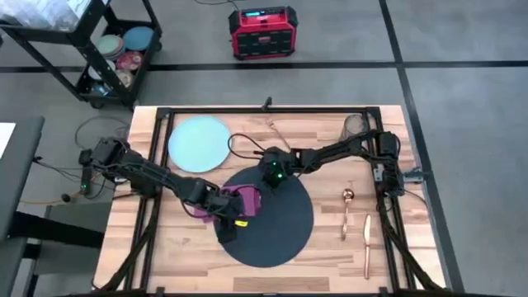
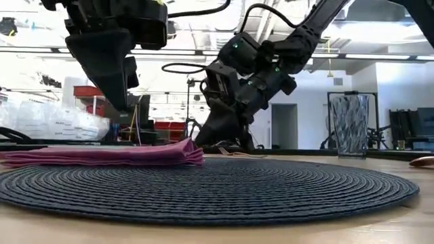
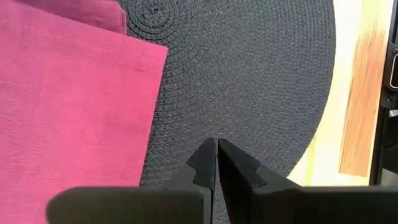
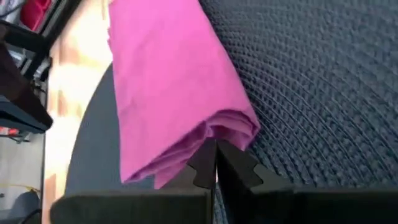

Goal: Set table place
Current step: Fold the pink table napkin

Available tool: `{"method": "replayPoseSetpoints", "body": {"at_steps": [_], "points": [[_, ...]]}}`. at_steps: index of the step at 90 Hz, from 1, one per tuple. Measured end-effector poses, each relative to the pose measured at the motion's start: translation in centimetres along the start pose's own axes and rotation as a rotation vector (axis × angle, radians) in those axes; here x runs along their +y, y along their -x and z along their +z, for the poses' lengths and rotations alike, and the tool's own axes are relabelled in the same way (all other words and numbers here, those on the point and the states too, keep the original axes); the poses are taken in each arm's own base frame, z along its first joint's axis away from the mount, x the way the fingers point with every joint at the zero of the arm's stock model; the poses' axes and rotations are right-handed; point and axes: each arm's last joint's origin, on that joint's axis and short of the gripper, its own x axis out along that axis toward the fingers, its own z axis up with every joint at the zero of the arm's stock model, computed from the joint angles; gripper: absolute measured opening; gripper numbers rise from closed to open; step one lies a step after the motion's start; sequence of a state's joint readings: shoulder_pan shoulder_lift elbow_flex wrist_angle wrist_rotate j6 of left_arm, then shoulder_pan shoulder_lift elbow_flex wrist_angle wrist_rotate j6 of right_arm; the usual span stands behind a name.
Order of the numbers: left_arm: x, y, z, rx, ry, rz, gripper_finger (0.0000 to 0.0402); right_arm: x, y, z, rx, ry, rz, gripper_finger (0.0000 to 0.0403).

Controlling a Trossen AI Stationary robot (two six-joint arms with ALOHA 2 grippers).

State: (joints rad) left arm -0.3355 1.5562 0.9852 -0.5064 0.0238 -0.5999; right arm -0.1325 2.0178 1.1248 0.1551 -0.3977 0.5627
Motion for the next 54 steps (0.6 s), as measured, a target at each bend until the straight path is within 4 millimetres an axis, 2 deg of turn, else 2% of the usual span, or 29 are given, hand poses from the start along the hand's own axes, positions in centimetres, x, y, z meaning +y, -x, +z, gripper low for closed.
{"method": "replayPoseSetpoints", "body": {"at_steps": [43, 54], "points": [[-0.02, 0.0, 0.06, -0.008, 0.026, 0.002, 0.0, -0.02, 0.03, 0.17, -0.016, 0.013, 0.0, 0.0], [-0.02, 0.0, 0.08, -0.013, 0.025, 0.003, 0.0, 0.02, -0.69, -0.27, -0.008, 0.019, 0.007, 0.0]]}}
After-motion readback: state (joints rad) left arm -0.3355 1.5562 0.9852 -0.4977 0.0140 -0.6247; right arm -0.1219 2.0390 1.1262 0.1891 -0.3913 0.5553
